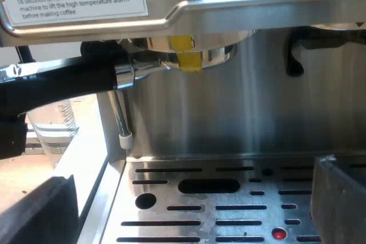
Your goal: Put the handle in the coffee machine
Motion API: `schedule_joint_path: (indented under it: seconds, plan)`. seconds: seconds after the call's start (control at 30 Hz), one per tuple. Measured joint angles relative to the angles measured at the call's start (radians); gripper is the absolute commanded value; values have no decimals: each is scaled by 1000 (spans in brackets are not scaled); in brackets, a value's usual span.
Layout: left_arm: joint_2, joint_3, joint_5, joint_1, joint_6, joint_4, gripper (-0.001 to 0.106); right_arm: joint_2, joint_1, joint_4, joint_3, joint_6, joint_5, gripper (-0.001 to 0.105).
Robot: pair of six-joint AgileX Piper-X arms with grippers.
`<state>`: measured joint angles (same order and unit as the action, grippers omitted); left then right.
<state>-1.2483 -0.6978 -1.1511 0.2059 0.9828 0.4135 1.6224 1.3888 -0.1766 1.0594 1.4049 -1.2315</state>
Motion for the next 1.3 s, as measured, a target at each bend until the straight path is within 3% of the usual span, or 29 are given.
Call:
schedule_joint_path:
  seconds: [0.53,0.63,0.77,0.8,0.93,1.0,1.2,1.3]
  plan:
    - [0,0,4,0,-10,-25,0,0,0,0,0,0,37,82]
    - [0,0,4,0,-10,-25,0,0,-7,0,0,0,38,69]
    - [0,0,4,0,-12,-25,0,0,-32,2,-6,0,38,43]
    - [0,0,4,0,-12,-25,0,0,-36,2,-7,0,38,41]
    - [0,0,4,0,-12,-25,0,0,-63,8,-6,0,61,40]
    - [0,0,4,0,-12,-25,0,7,-122,4,-6,-2,191,40]
    - [0,0,4,0,-12,-25,0,90,-156,-104,-6,1,195,40]
    - [0,0,4,0,-12,-25,0,160,-167,-207,-6,45,195,40]
